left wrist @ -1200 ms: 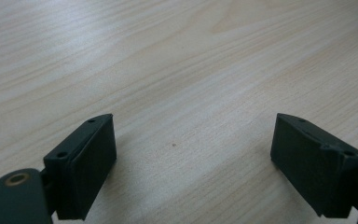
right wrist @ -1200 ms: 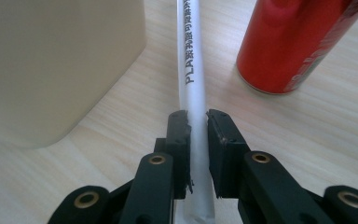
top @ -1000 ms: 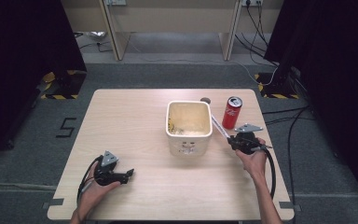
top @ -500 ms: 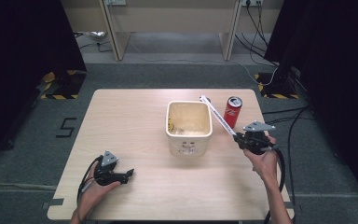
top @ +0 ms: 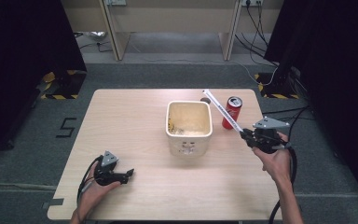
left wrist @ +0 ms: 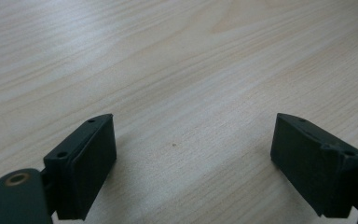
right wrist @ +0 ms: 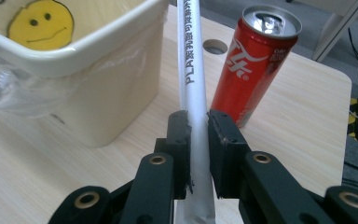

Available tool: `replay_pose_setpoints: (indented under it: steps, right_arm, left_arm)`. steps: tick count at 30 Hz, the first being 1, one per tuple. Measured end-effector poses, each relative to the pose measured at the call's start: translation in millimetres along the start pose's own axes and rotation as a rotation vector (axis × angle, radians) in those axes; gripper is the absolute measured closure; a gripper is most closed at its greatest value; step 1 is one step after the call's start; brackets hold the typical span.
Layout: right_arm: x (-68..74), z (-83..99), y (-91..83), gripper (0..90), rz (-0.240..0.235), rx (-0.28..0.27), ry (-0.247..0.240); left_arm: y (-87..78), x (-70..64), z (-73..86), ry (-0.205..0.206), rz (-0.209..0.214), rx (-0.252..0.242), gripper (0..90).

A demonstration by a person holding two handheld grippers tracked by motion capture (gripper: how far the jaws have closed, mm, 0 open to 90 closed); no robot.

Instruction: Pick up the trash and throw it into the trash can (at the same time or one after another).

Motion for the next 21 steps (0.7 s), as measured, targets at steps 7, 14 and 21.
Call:
replay_pose_setpoints:
  steps: [7, 14, 21]
  right_arm:
    - [6.7, -8.8, -15.9, 79.1, -0.03, -0.01, -0.027]
    - [17.7, -14.4, -23.3, 79.1, -0.078, -0.009, -0.044]
    - [37.7, -17.8, -24.0, 79.0, -0.136, 0.014, -0.085]
  left_arm:
    - [0.0, 0.0, 0.0, 0.0, 0.0, 0.0, 13.4]
    - [0.0, 0.0, 0.0, 0.0, 0.001, 0.0, 13.4]
    - [0.0, 0.0, 0.0, 0.0, 0.001, 0.0, 13.4]
Point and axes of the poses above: each handheld gripper's, and its own axes: y roughly forward along the jaws, z roughly out of its underside, x roughly to its left, the point moved 6 cm from there along y, roughly forward along the jaws, and after that the axes turned 8 degrees about -x, right-handed, at the moved point
